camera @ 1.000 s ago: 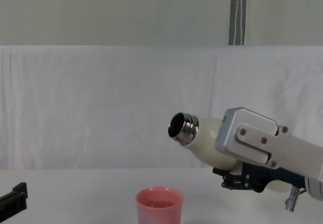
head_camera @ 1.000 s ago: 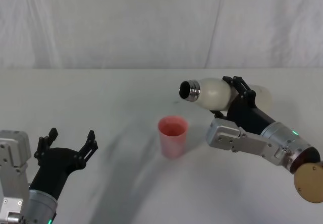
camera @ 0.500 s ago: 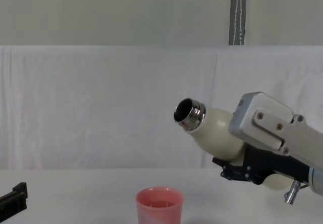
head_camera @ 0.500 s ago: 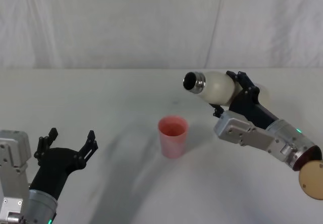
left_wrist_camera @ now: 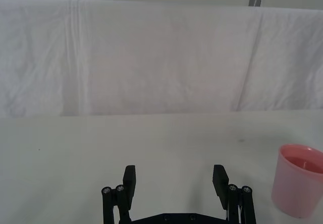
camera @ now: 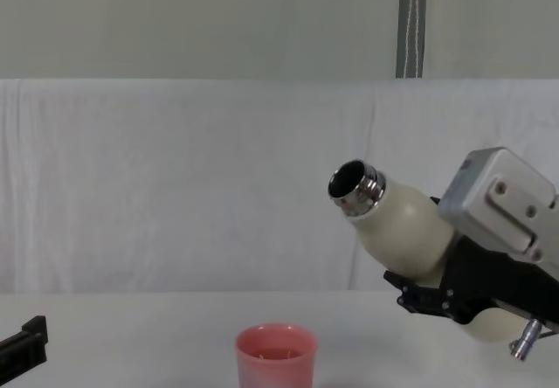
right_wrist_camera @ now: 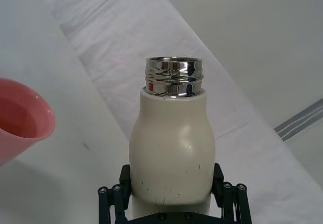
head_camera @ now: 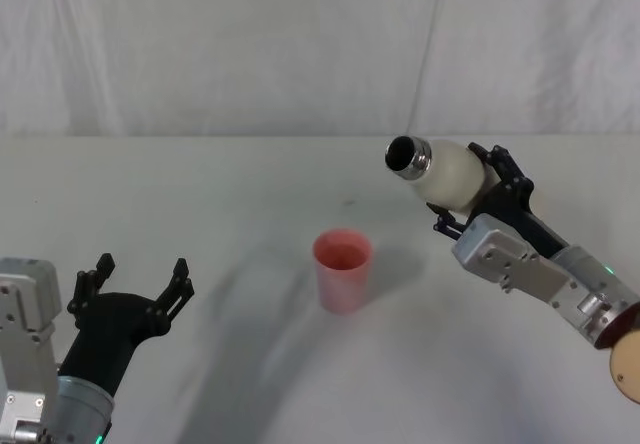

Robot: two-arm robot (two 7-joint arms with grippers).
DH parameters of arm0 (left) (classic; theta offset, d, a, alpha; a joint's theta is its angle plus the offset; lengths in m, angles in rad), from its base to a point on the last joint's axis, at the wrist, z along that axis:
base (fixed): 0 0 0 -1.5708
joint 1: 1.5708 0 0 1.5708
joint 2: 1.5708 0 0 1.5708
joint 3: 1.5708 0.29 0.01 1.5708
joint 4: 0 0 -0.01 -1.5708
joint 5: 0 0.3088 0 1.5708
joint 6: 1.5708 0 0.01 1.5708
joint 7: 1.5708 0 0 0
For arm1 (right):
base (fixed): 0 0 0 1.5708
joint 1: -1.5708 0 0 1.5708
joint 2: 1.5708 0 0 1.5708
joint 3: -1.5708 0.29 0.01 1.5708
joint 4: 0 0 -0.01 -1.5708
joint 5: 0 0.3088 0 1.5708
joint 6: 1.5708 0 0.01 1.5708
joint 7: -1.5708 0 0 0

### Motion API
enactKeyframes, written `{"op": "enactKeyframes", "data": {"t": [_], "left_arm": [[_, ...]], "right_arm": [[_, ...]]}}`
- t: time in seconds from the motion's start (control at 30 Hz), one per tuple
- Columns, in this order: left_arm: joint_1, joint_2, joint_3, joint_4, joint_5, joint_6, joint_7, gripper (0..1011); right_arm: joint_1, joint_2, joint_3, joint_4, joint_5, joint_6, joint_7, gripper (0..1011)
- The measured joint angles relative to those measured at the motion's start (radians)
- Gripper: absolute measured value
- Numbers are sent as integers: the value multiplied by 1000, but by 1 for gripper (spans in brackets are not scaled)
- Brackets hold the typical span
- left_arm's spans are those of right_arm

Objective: Grasp the thermos with one hand and pour water into the cup lid.

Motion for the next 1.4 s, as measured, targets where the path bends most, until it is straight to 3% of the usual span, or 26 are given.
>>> {"op": "enactKeyframes", "data": {"t": [0.2,0.4,0.67,1.4], "left_arm": [[0,0,0,0,0,0,0,1001],[0,0,0,0,0,0,0,1001],[0,0,0,0,0,0,0,1001],[0,0,0,0,0,0,0,1001]], "right_arm": [[-22,-7,22,-1,49,-29,4,950],[-52,-23,56,-3,133,-68,23,950],[-82,-71,111,20,263,-118,40,950],[-77,-63,101,18,244,-114,39,951]]}}
